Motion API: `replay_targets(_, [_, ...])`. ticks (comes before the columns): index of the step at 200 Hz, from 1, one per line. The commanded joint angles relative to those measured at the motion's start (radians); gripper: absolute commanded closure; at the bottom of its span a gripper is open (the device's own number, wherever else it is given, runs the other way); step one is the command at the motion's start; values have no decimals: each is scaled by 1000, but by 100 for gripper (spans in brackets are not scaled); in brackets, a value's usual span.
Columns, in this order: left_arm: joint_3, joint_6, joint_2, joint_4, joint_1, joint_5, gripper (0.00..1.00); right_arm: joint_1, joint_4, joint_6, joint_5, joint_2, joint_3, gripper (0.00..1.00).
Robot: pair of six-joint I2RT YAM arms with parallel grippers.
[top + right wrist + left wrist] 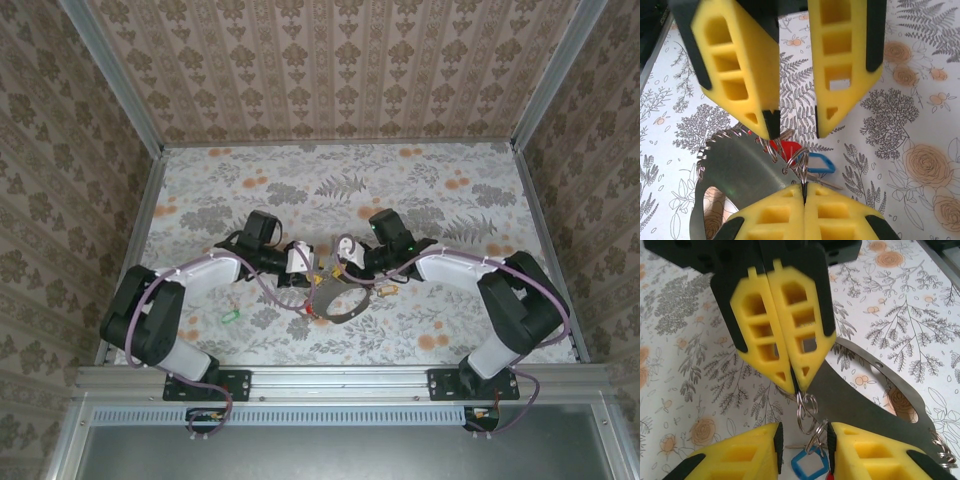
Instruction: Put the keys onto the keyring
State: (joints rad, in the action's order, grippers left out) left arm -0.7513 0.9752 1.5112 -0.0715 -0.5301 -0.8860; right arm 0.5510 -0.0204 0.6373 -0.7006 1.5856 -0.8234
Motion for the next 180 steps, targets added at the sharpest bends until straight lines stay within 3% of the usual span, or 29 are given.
replay_targets(1, [-9,58,15,-25,-11,-22,67,6,-28,38,-47,-46,19,100])
replay_targets(83, [-29,21,53,9,-35,-28,69,14,-68,32,-43,-54,36,100])
replay_targets(116, [-26,16,61,21,-43,-14,84,14,-84,28,-38,-51,35,100])
replay_targets(180, [-32,45,34,-47,-42,47,100,13,-159,25,8,-88,92,100])
